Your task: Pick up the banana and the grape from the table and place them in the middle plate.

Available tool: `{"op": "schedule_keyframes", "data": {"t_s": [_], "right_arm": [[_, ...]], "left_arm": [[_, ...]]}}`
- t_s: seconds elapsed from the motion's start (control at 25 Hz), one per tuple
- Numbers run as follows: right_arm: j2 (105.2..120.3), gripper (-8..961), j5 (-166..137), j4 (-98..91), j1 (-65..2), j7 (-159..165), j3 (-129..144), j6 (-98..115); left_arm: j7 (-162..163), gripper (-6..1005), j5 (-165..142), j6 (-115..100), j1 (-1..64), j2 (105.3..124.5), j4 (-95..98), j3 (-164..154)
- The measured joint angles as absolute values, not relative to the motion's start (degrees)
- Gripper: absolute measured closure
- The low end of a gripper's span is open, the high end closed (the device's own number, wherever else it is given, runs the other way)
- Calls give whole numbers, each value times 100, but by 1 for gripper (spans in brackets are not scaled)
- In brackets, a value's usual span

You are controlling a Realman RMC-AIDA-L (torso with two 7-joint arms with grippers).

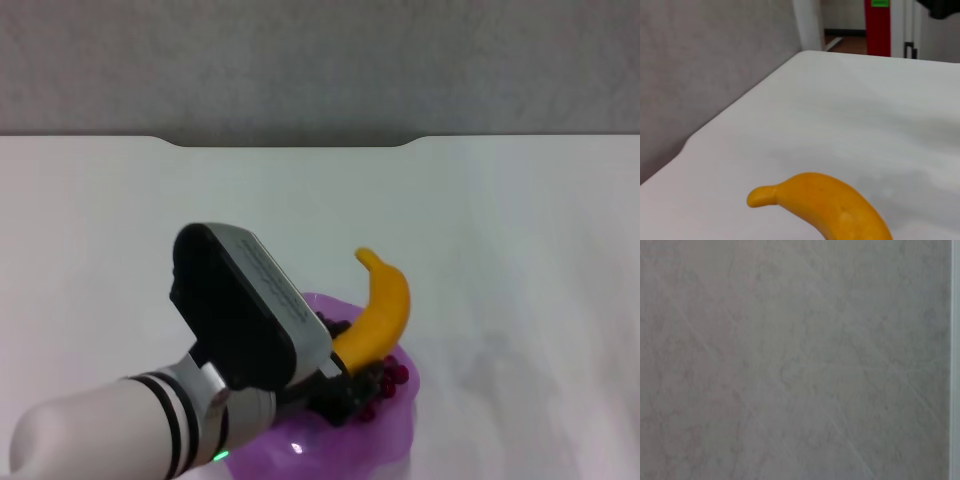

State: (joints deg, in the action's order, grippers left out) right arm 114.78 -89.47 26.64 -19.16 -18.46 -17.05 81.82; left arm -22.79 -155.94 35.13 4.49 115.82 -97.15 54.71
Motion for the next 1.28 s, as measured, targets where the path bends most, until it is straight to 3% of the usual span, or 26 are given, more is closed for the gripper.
{"op": "schedule_keyframes", "data": {"t_s": [1.28], "right_arm": [[11487, 944, -8974, 2663, -1965, -1854, -1705, 8192]], "left_arm": [[-2261, 430, -15568, 3541, 955, 11611, -8806, 5430]]}}
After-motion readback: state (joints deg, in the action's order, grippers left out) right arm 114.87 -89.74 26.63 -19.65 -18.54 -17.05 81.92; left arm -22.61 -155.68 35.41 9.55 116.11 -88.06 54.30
